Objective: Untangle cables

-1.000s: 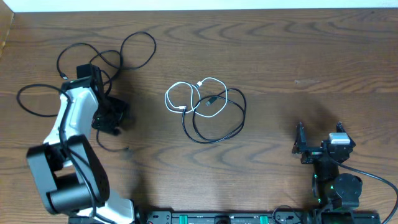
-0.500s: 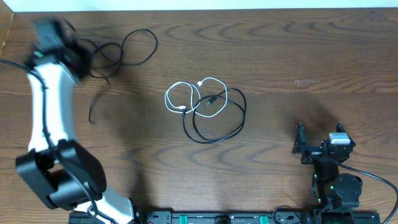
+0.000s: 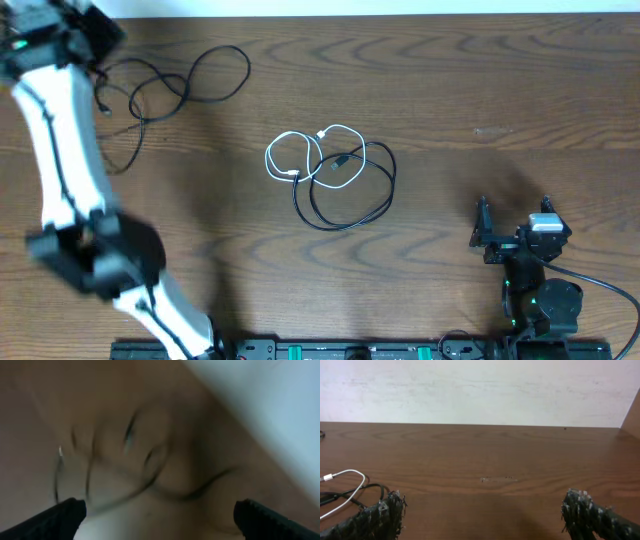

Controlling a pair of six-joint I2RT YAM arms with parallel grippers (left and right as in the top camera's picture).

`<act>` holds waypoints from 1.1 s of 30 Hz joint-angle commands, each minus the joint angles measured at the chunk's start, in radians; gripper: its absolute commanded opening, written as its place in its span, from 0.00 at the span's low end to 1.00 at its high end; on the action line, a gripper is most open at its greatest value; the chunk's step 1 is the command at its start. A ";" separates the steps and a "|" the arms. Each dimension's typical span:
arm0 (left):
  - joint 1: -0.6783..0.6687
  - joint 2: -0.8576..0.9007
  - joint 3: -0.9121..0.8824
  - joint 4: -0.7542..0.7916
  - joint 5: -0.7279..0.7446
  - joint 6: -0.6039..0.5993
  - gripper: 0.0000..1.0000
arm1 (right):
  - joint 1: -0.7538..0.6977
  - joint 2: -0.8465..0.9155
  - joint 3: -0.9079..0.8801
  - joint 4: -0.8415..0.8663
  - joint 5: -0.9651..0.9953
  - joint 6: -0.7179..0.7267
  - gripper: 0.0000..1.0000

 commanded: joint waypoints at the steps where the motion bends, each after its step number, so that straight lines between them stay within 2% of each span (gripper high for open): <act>1: 0.012 0.184 -0.027 -0.108 -0.009 0.043 1.00 | 0.012 -0.005 -0.002 -0.004 -0.001 0.014 0.99; 5: 0.011 0.220 -0.027 -0.146 0.145 0.155 1.00 | 0.012 -0.005 -0.002 -0.004 -0.001 0.014 0.99; 9: 0.007 0.218 -0.027 -0.146 0.359 0.171 1.00 | 0.012 -0.005 -0.002 -0.004 -0.001 0.014 0.99; 10: -0.002 0.218 -0.029 -0.146 0.459 0.208 1.00 | 0.012 -0.005 -0.002 -0.004 -0.001 0.014 0.99; 11: -0.011 0.218 -0.030 -0.147 0.476 0.223 0.99 | 0.012 -0.005 -0.002 -0.004 -0.001 0.014 0.99; 15: -0.051 0.218 -0.030 -0.157 0.388 0.223 0.98 | 0.012 -0.005 -0.002 -0.004 -0.001 0.014 0.99; 17: -0.063 0.218 -0.030 -0.172 0.289 0.173 0.96 | 0.012 -0.005 -0.002 -0.004 -0.001 0.014 0.99; 18: -0.066 0.218 -0.029 -0.185 0.242 0.140 0.93 | 0.012 -0.005 -0.002 -0.004 -0.001 0.014 0.99; 20: -0.066 0.218 -0.029 -0.209 0.180 0.116 0.79 | 0.012 -0.005 -0.002 -0.004 -0.001 0.014 0.99; 22: -0.063 0.213 -0.026 -0.217 0.158 0.115 0.78 | 0.012 -0.005 -0.002 -0.004 -0.001 0.014 0.99; 24: -0.057 0.198 -0.013 -0.216 0.157 0.115 0.66 | 0.012 -0.005 -0.002 -0.004 -0.001 0.014 0.99; 27: -0.045 0.153 0.033 -0.212 0.157 0.097 0.41 | 0.012 -0.005 -0.002 -0.004 -0.001 0.014 0.99; 33: -0.040 -0.027 0.047 -0.196 0.158 -0.029 0.40 | 0.012 -0.005 -0.002 -0.004 -0.001 0.014 0.99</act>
